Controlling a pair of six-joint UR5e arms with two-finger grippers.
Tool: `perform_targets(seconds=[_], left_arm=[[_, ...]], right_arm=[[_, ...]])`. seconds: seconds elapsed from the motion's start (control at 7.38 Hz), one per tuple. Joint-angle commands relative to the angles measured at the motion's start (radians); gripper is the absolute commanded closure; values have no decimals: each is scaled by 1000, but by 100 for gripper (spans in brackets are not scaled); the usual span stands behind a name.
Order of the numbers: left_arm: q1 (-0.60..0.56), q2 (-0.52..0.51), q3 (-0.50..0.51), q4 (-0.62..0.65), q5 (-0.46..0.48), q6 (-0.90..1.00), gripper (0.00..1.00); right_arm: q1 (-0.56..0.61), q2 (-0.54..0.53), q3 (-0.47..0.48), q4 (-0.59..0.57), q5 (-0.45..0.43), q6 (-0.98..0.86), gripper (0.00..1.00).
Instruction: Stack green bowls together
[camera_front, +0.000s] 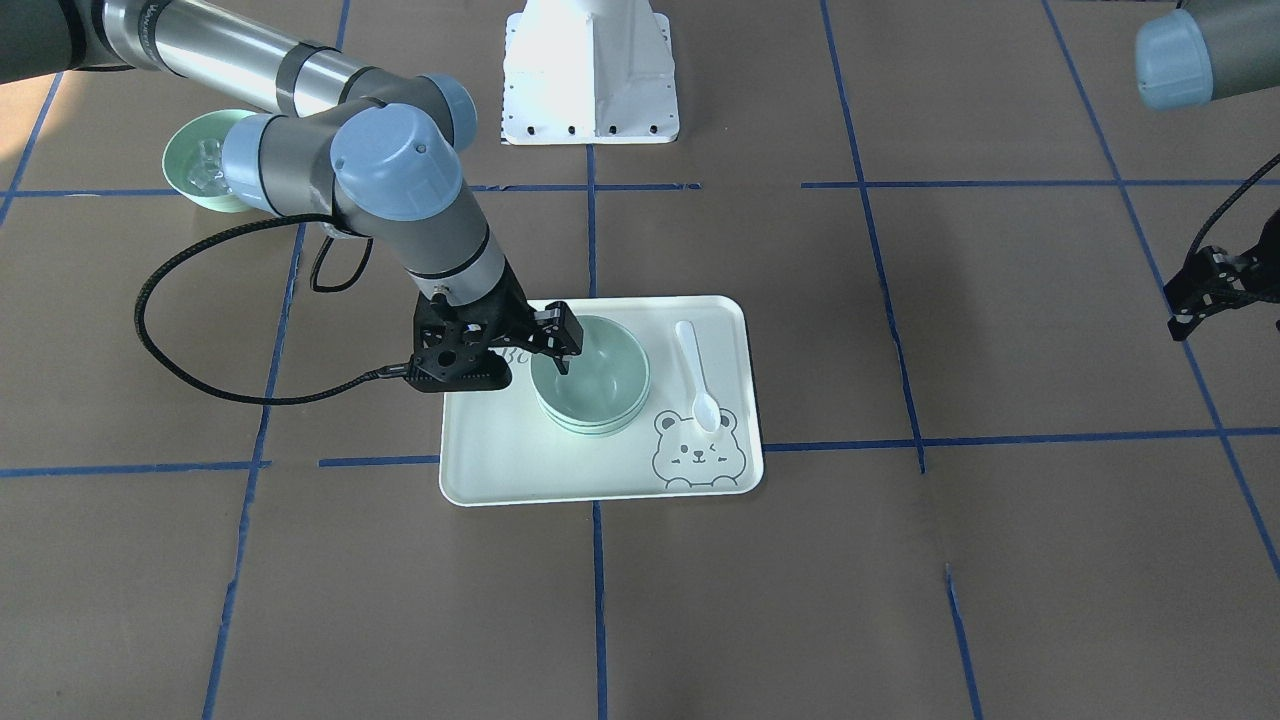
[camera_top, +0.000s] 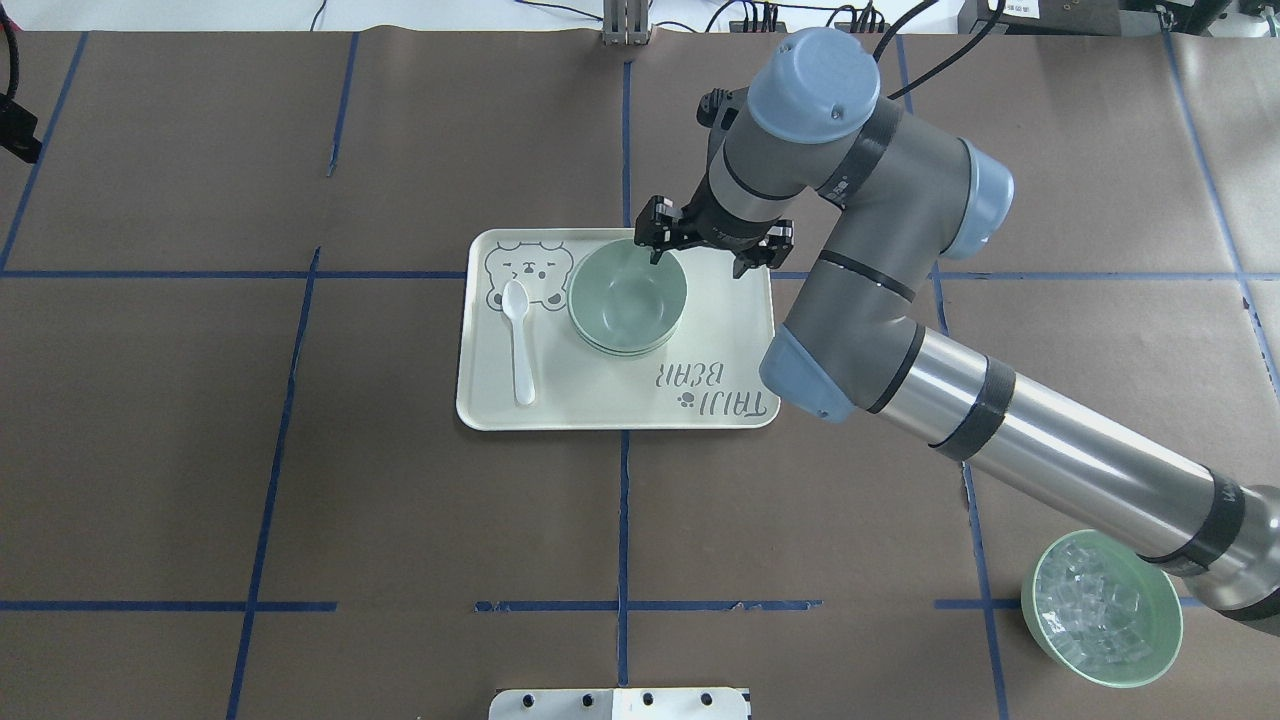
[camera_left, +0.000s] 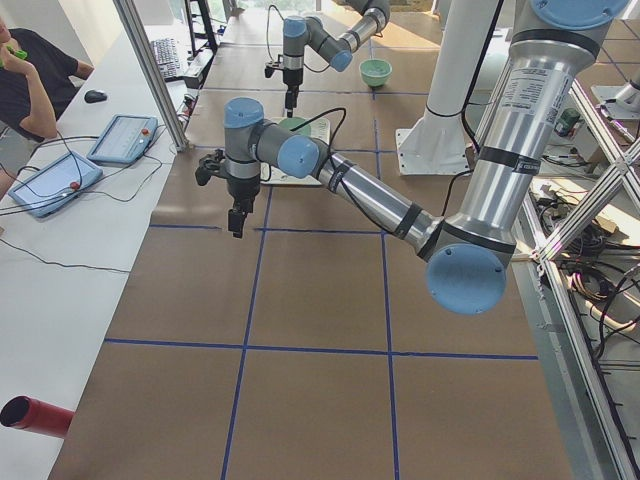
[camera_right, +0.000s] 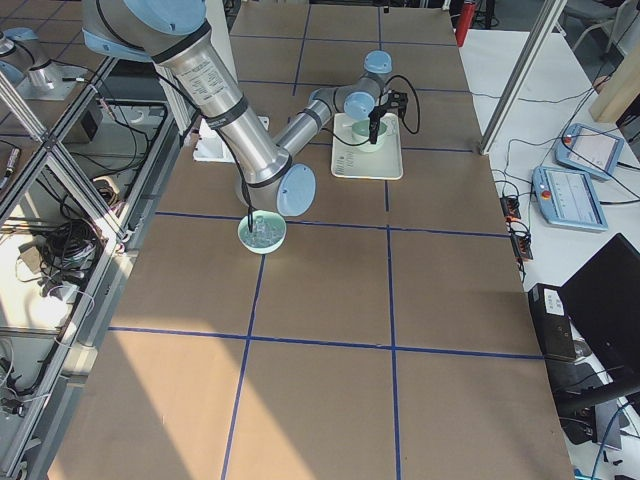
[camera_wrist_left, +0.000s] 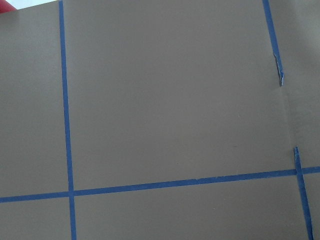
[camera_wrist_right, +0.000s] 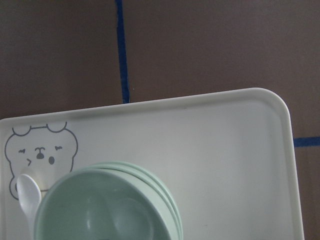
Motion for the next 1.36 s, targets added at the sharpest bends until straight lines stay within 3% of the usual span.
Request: perform_targets(seconds=[0.0, 0.27, 0.41, 0.68, 0.95, 1.22], left_arm=[[-9, 35, 2, 12, -15, 49, 0], [-133, 92, 85, 6, -158, 255, 0], [-193, 130, 135, 2, -220, 376, 0], [-267, 207, 213, 0, -258, 564, 0], [-265, 236, 247, 1, -257, 557, 0], [-265, 235, 256, -2, -257, 545, 0]], right_arm=[[83, -106, 130, -82, 23, -159, 0], [183, -293, 290, -152, 78, -446, 0], [261, -377, 317, -152, 128, -566, 0], [431, -564, 320, -134, 257, -844, 0], [586, -701, 300, -149, 265, -1147, 0], [672, -783, 247, -140, 267, -1232, 0]])
